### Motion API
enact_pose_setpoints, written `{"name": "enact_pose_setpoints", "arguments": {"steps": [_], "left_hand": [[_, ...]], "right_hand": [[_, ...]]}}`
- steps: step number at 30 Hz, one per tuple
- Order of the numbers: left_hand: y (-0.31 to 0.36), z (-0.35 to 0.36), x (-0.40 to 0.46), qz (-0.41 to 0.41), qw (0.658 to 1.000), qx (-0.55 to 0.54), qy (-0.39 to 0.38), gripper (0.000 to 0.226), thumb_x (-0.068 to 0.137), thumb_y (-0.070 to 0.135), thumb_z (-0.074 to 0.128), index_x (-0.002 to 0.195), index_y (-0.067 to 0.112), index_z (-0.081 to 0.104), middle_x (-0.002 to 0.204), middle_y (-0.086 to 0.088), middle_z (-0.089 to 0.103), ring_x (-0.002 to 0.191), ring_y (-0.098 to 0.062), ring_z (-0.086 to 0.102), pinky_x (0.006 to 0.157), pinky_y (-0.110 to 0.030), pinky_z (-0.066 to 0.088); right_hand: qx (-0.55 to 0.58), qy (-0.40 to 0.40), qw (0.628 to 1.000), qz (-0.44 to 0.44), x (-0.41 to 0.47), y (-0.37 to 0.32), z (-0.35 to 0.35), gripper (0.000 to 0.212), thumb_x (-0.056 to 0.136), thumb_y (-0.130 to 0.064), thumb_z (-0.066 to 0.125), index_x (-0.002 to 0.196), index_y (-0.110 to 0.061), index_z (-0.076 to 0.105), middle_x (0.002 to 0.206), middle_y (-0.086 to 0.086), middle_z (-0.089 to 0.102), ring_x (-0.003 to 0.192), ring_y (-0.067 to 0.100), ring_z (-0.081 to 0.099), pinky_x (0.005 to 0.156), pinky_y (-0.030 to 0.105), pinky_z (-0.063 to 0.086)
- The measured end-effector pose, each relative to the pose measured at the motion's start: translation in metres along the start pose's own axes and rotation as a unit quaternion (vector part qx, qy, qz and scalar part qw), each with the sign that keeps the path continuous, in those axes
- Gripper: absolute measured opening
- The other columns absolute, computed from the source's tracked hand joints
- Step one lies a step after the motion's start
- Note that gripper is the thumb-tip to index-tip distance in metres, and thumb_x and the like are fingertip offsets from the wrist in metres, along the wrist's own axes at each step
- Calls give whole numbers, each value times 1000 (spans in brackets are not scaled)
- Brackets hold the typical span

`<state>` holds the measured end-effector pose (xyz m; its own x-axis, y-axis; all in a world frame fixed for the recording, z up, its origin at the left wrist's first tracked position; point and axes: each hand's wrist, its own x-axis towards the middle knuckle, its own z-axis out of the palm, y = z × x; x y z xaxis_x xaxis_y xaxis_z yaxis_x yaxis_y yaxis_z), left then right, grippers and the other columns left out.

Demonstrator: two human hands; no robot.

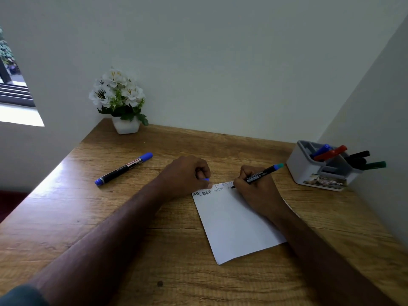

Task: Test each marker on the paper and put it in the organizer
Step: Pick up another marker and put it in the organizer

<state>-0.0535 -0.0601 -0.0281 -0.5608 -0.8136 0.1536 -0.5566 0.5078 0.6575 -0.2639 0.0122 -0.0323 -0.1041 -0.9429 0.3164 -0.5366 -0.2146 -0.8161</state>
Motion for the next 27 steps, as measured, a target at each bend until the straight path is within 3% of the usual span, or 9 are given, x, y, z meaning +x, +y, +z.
{"name": "enact_pose_setpoints", "arguments": {"steps": [5,13,19,27], "left_hand": [[0,0,0,-1,1000,0,1,17,75,30,81,88,27,70,81,11,67,74,-3,61,65,-25,47],[0,0,0,7,1000,6,2,18,75,31,81,89,26,71,81,11,67,73,-2,60,63,-21,43],[-1,0,1,5,1000,4,2,19,75,32,81,89,27,71,82,12,67,74,-1,60,63,-22,44],[-3,1,2,11,1000,9,6,17,75,31,81,88,29,70,80,13,67,74,-1,60,64,-23,46]], "right_hand": [[12,31,999,25,-1,-2,-2,27,80,3,60,58,-5,45,53,-2,42,50,4,35,46,16,30],[-16,19,999,32,0,-2,-1,32,80,-1,60,57,-13,42,53,-3,43,50,3,36,47,16,30],[-8,40,999,26,0,0,-2,26,79,5,59,62,8,39,57,8,40,53,10,34,46,18,28],[-7,42,999,26,2,3,-1,28,79,3,60,60,5,39,56,7,40,54,11,34,47,20,28]]}}
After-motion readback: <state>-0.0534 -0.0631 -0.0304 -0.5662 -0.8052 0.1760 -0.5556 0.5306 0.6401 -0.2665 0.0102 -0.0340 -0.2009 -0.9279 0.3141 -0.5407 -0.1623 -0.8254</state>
